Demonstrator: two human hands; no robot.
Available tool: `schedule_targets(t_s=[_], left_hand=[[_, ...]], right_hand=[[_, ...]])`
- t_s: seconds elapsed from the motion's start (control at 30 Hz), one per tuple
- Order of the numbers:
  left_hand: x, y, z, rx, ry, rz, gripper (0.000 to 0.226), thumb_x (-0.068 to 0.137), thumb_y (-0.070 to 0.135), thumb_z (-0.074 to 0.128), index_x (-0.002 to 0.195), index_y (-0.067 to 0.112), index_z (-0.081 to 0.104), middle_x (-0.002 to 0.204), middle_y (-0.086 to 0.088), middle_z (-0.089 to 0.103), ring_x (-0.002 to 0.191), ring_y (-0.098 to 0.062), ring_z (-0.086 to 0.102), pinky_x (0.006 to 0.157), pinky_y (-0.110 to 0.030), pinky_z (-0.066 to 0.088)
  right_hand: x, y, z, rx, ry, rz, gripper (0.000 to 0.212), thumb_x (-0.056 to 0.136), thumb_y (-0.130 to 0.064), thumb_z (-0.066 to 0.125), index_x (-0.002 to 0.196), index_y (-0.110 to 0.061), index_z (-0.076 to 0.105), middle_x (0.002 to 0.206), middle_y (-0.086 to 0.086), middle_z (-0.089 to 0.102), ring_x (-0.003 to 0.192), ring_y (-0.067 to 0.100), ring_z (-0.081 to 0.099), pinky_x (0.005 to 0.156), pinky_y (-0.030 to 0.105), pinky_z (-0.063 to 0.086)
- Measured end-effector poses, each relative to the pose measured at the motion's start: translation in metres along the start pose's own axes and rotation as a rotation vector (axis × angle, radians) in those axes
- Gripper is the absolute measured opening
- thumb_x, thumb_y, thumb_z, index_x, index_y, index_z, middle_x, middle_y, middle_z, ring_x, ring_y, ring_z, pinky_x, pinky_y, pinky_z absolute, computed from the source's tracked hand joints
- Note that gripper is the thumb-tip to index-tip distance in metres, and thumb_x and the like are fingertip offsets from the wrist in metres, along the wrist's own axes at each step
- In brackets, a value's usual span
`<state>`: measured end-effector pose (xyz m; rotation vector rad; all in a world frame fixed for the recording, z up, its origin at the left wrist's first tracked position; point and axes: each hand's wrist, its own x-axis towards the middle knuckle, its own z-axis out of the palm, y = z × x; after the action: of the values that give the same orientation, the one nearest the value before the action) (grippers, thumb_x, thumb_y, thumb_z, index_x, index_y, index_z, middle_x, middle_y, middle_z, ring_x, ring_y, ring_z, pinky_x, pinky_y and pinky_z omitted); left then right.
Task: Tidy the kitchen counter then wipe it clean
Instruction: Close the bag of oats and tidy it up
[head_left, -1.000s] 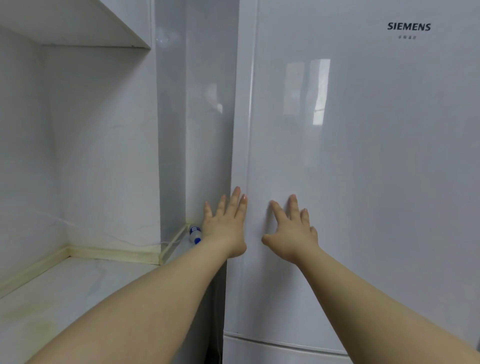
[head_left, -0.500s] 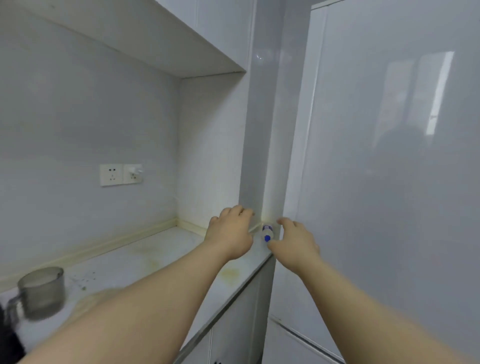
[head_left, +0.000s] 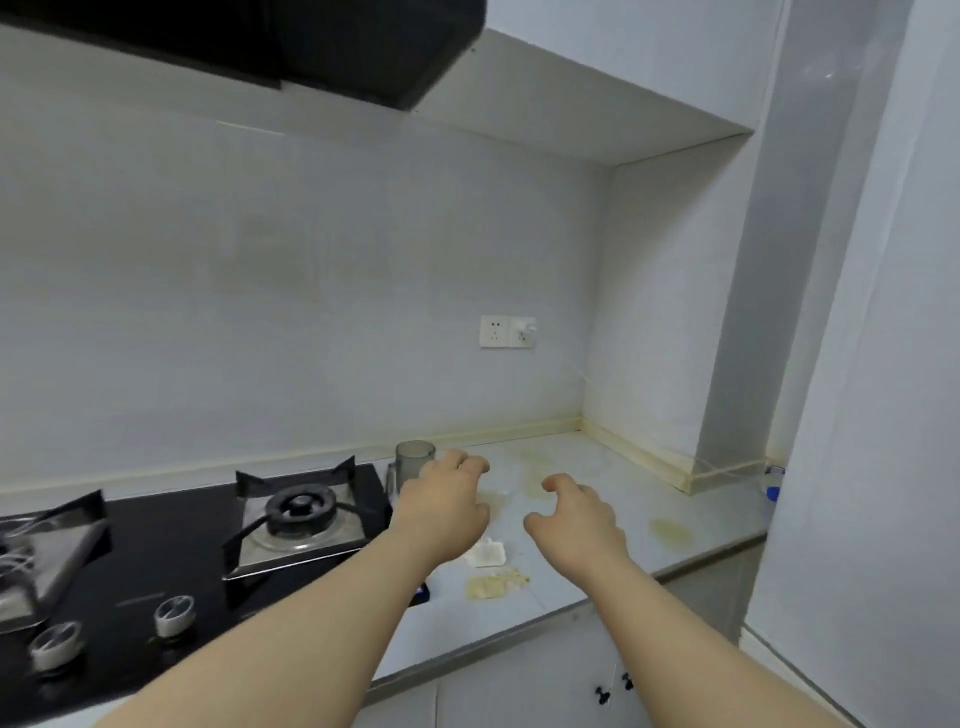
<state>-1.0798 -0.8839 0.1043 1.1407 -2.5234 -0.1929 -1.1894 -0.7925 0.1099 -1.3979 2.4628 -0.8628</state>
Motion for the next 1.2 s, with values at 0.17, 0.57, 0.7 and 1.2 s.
schedule_targets(t_s=[0.17,0.57,0.7,1.2], left_hand=[[-0.064,-0.076,-0.038,0.009,0.074,-0.189,0.046,0.092,0.022,0.046,0.138,0.02,0.039,0.138,-0.001,0.041,0.125,-0.023,0.04,0.099,-0.039,0.041],[-0.119,-0.165,-0.071,0.01,0.091,-0.258,0.045,0.094,0.025,0.045,0.139,0.022,0.038,0.143,0.001,0.038,0.128,-0.021,0.038,0.102,-0.038,0.04],[-0.103,-0.163,-0.057,-0.045,0.059,-0.22,0.044,0.093,0.022,0.046,0.137,0.021,0.041,0.14,0.001,0.041,0.123,-0.021,0.044,0.1,-0.038,0.043],[0.117,-0.129,0.066,-0.12,-0.058,-0.202,0.046,0.095,0.028,0.047,0.138,0.018,0.038,0.143,-0.001,0.038,0.126,-0.02,0.041,0.103,-0.035,0.039]], right_hand=[[-0.025,-0.073,0.057,0.112,-0.13,-0.121,0.049,0.091,-0.025,0.049,0.138,-0.021,0.037,0.138,0.006,0.044,0.125,0.027,0.042,0.097,0.035,0.039],[-0.058,-0.147,0.131,0.197,-0.201,-0.118,0.043,0.089,-0.025,0.051,0.131,-0.02,0.044,0.128,0.005,0.051,0.115,0.026,0.049,0.095,0.041,0.045],[-0.047,-0.133,0.131,0.194,-0.188,-0.057,0.044,0.089,-0.025,0.051,0.132,-0.021,0.043,0.125,0.005,0.053,0.114,0.026,0.05,0.096,0.041,0.045],[0.174,-0.011,0.129,0.183,-0.206,0.061,0.043,0.089,-0.023,0.048,0.131,-0.017,0.045,0.132,0.006,0.049,0.118,0.027,0.049,0.099,0.038,0.042]])
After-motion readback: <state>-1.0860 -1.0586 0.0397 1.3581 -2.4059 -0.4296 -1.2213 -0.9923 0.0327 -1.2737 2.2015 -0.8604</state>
